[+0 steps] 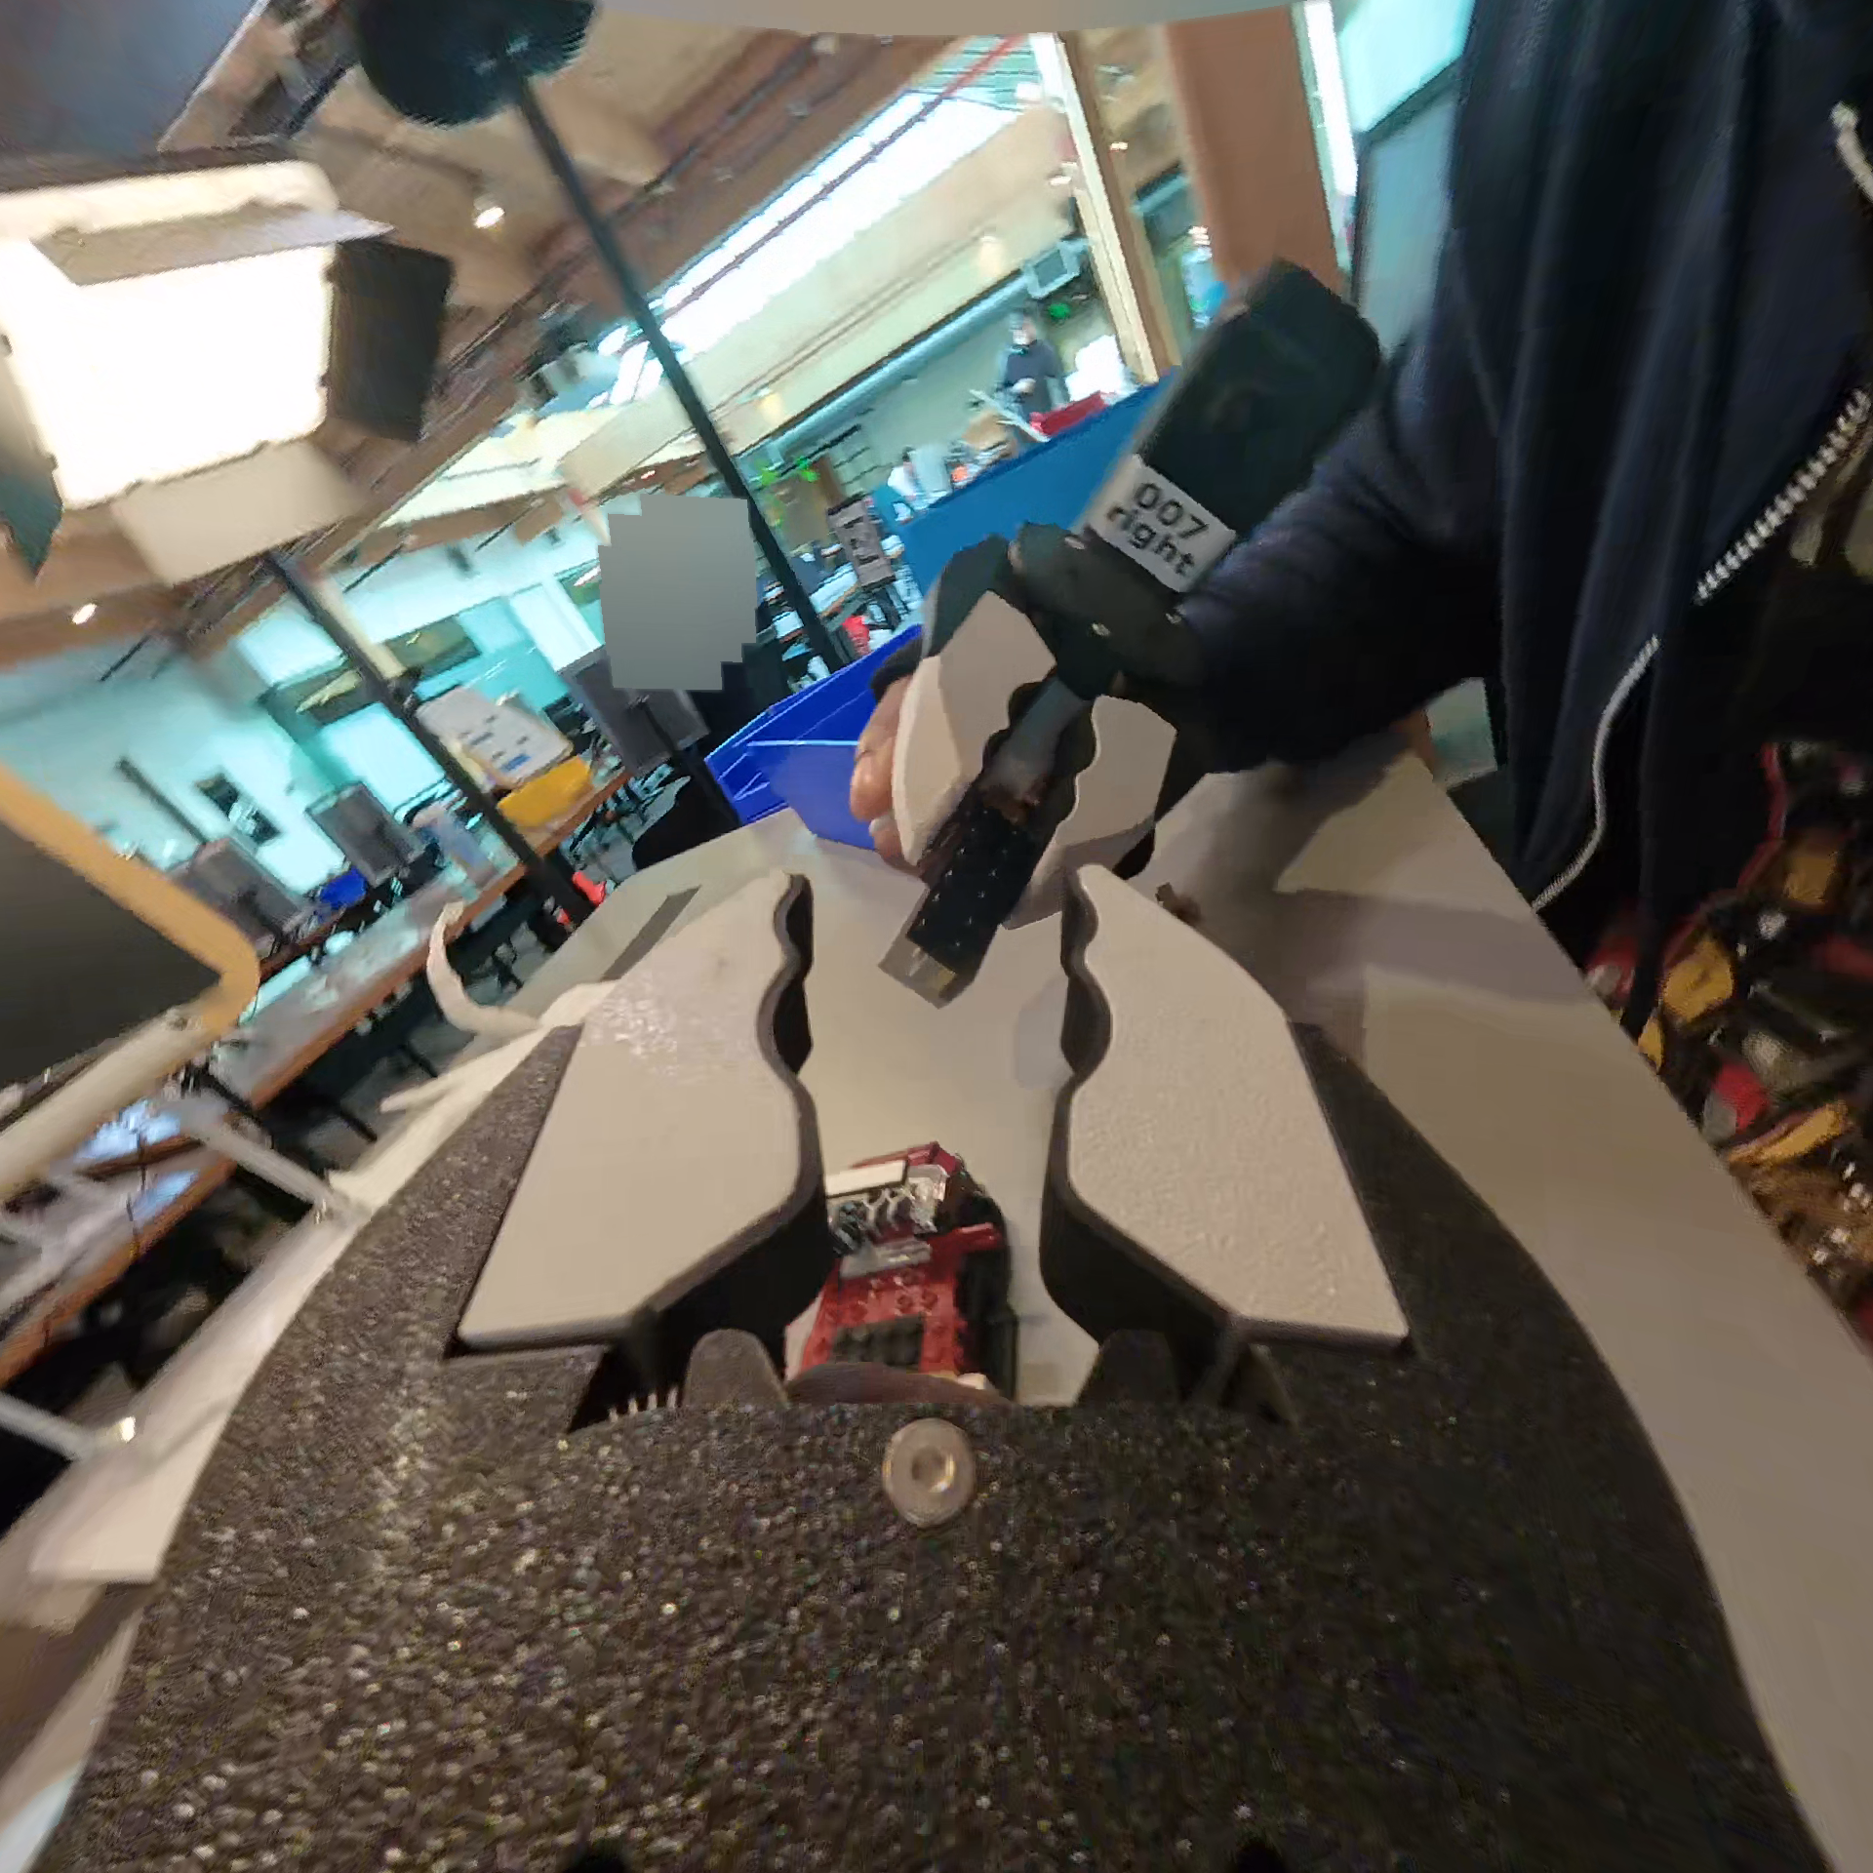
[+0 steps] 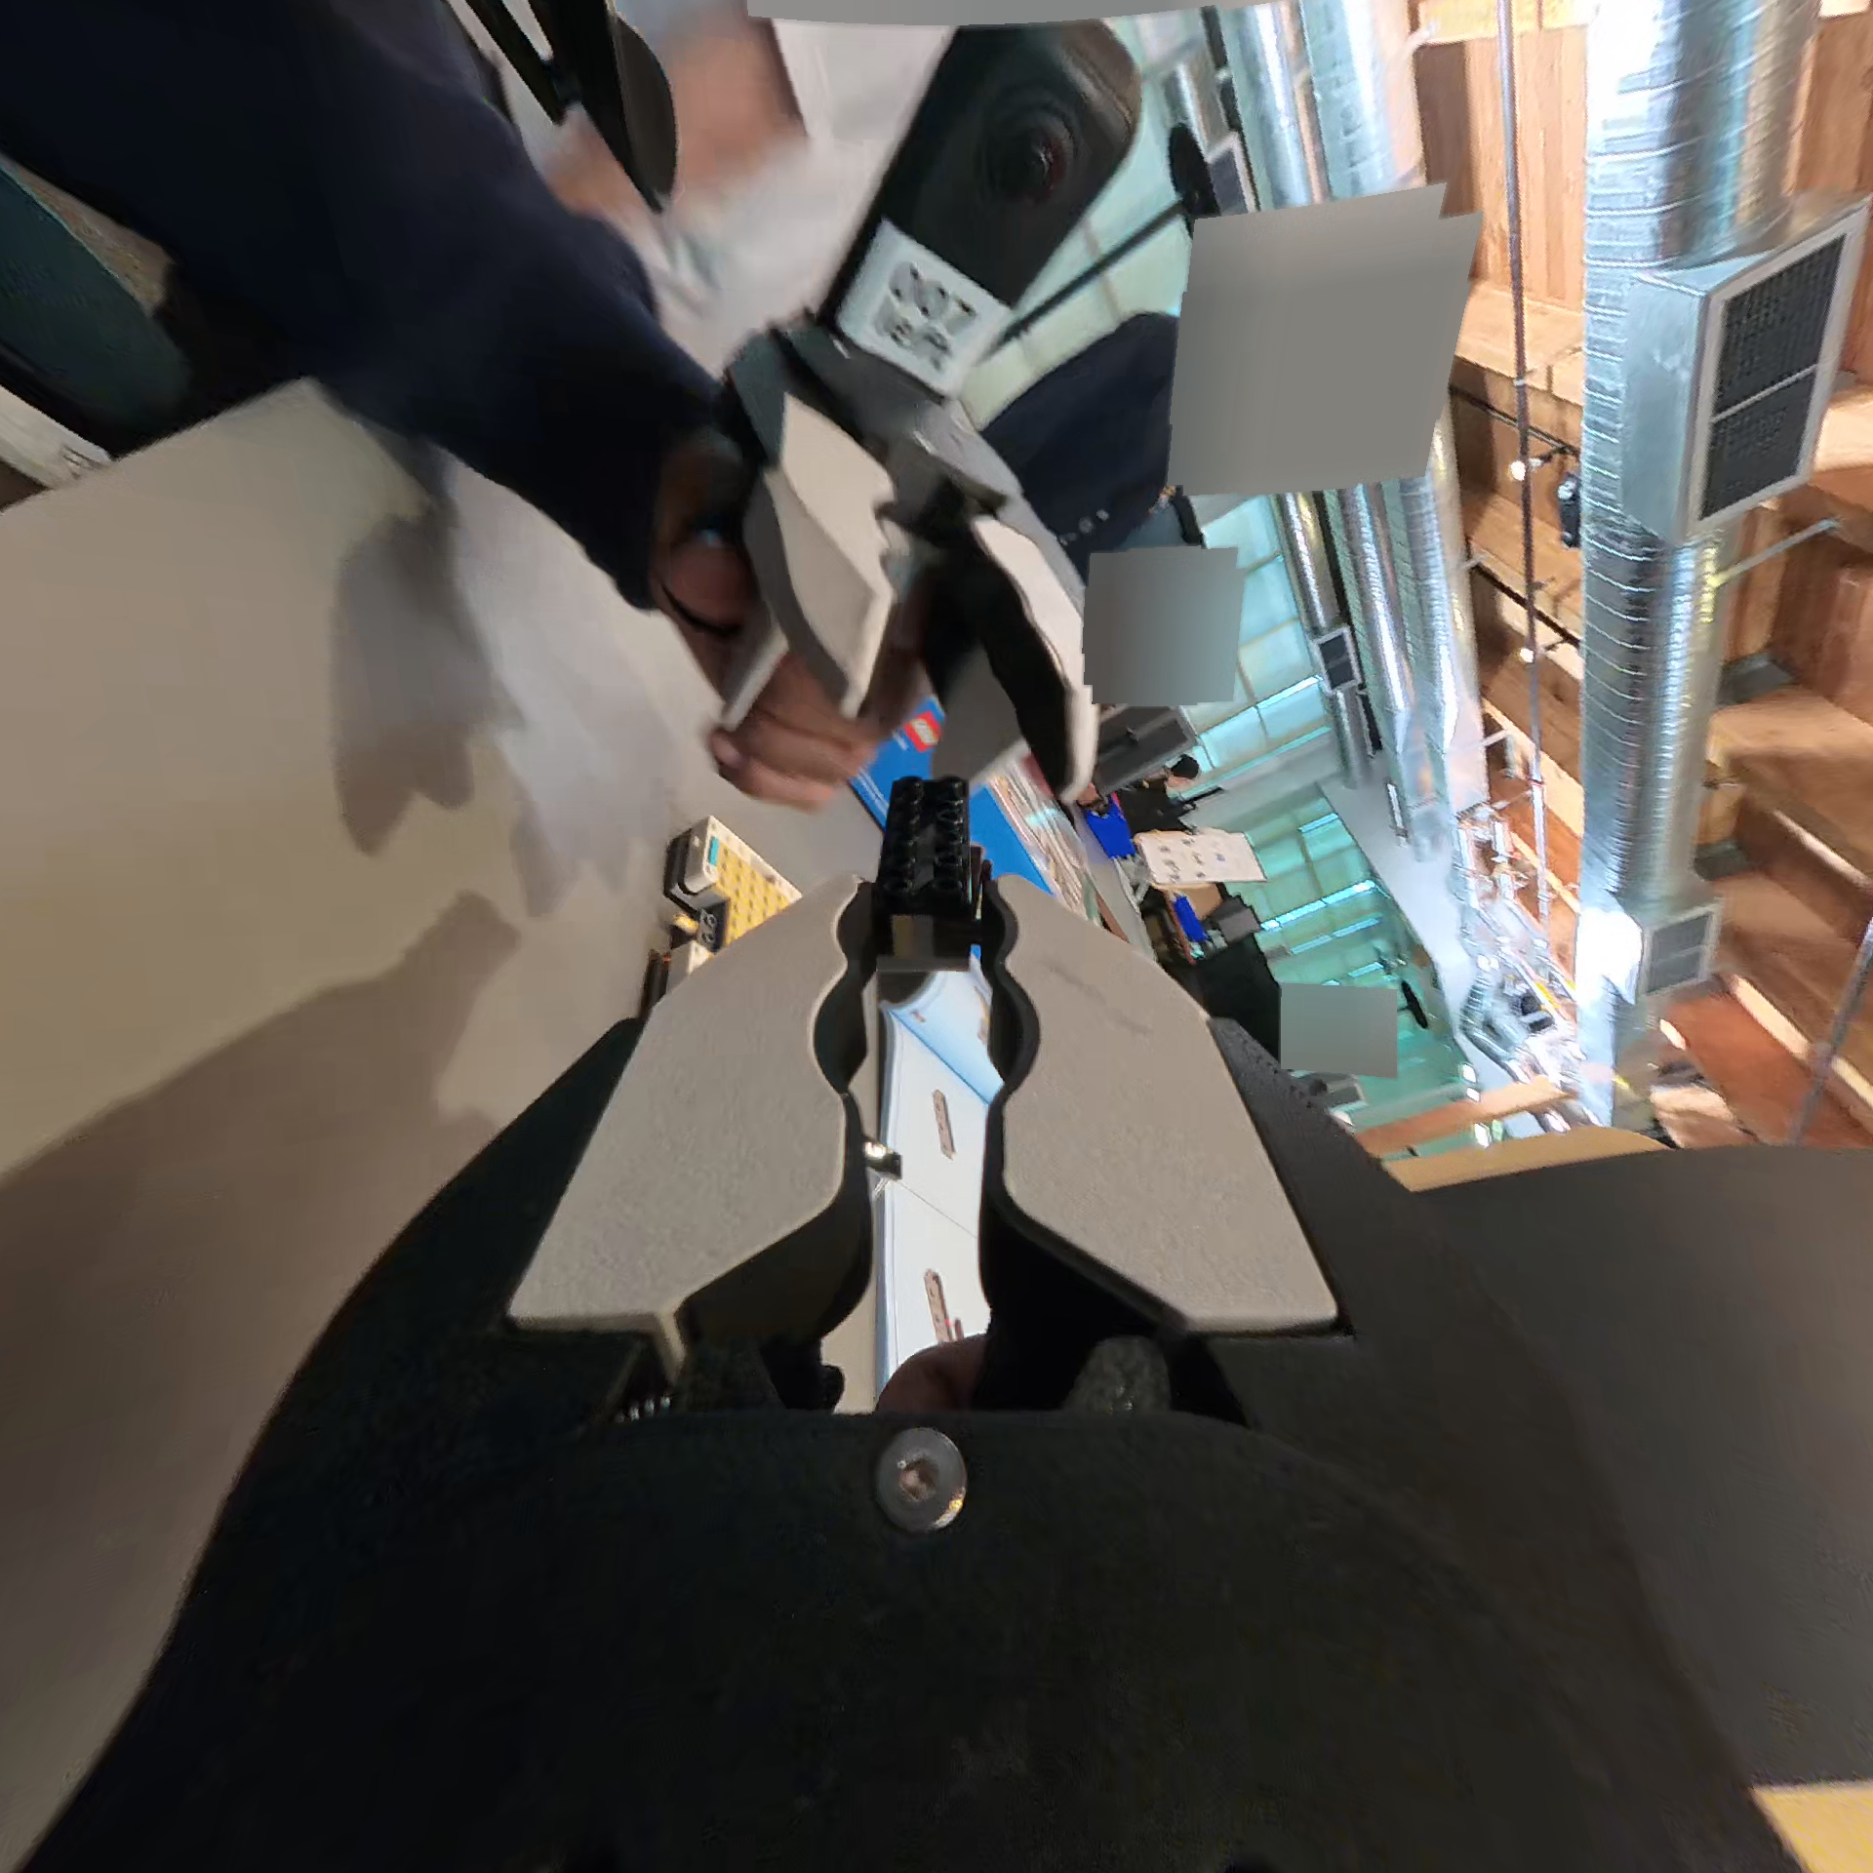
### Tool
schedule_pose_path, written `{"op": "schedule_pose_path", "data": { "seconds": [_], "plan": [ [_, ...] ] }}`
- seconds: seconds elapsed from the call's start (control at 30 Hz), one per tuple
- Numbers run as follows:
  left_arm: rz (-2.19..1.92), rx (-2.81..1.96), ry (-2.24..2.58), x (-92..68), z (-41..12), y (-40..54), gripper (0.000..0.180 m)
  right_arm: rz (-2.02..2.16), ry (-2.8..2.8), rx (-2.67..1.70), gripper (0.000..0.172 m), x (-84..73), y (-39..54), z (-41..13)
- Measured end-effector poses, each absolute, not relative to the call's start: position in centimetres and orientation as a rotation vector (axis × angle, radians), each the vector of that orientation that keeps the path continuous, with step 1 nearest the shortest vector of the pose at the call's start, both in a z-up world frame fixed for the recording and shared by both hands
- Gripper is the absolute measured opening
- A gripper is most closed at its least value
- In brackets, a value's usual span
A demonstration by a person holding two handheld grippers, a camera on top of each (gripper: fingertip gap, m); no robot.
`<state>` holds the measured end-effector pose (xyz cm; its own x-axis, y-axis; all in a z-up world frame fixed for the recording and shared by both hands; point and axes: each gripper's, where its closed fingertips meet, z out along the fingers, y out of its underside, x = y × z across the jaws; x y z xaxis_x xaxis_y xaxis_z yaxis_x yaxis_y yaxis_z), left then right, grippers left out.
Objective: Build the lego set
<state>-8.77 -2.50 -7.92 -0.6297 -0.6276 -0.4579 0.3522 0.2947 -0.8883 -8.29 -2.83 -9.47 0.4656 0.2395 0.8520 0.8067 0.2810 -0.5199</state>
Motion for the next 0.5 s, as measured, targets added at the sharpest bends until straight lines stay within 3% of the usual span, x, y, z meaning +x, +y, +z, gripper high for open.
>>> {"op": "schedule_pose_path", "data": {
  "seconds": [0.37, 0.5],
  "plan": [
    [-1.294, 0.168, 1.794, -6.5, -8.8, -3.8, 0.042, -0.408, -1.068, -1.262, 0.019, -6.8, -2.8, -9.1],
    [-1.356, 0.204, 1.761, -6.3, -8.6, -4.0, 0.033, -0.389, -1.069, -1.261, 0.019, -6.6, -2.9, -9.3]
  ]
}}
